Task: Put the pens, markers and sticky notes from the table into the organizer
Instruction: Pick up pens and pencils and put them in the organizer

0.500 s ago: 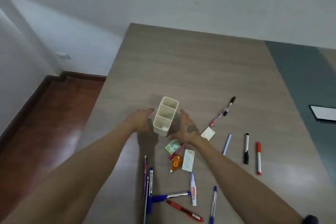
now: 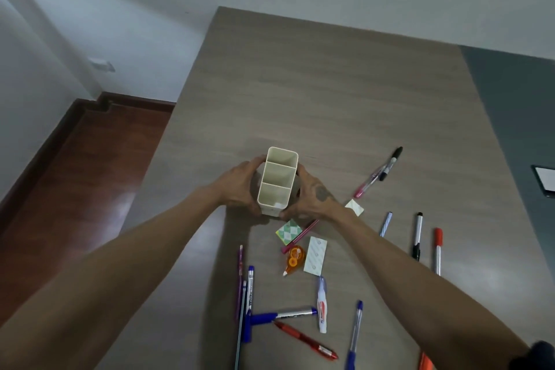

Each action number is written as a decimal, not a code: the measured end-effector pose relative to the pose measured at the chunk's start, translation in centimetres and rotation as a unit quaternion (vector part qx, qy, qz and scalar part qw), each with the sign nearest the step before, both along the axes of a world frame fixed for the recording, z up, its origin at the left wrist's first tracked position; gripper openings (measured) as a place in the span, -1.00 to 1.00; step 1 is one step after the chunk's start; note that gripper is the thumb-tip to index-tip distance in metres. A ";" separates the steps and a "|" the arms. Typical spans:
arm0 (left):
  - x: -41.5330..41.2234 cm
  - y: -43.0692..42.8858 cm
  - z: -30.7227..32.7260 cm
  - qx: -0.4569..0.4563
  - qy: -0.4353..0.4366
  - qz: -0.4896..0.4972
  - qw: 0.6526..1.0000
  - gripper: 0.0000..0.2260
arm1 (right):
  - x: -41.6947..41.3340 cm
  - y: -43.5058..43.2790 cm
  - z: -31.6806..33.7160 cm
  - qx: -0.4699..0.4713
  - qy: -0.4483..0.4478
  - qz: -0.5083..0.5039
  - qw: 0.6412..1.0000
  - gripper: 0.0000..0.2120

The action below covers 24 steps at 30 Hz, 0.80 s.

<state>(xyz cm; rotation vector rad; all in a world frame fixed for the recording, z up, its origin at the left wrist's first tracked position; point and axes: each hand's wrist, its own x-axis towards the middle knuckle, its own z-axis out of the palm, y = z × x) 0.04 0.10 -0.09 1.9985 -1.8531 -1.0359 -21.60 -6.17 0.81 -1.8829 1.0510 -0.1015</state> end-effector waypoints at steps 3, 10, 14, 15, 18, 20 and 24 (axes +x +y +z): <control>-0.4 2.1 1.1 -0.003 0.054 0.018 0.998 0.16 | 0.2 0.3 0.7 0.003 0.013 0.041 0.999 0.21; -0.6 7.5 3.4 -0.038 0.120 0.067 0.990 0.15 | 1.6 2.5 3.1 0.004 0.020 0.117 0.993 0.19; -0.2 10.8 4.1 -0.059 0.153 0.112 0.980 0.12 | 2.7 4.8 3.8 0.001 0.026 0.144 0.989 0.19; -0.1 11.3 4.0 -0.063 0.158 0.120 0.978 0.11 | 2.9 5.1 3.7 0.003 0.027 0.150 0.988 0.20; 0.3 13.6 3.9 -0.074 0.170 0.143 0.972 0.08 | 3.9 6.6 4.3 0.013 0.039 0.172 0.984 0.17; 0.6 14.6 3.9 -0.079 0.176 0.154 0.969 0.08 | 4.3 7.3 4.7 0.025 0.037 0.180 0.983 0.14; 0.9 16.3 4.3 -0.095 0.172 0.165 0.967 0.05 | 4.8 8.8 5.4 0.049 0.032 0.172 0.983 0.07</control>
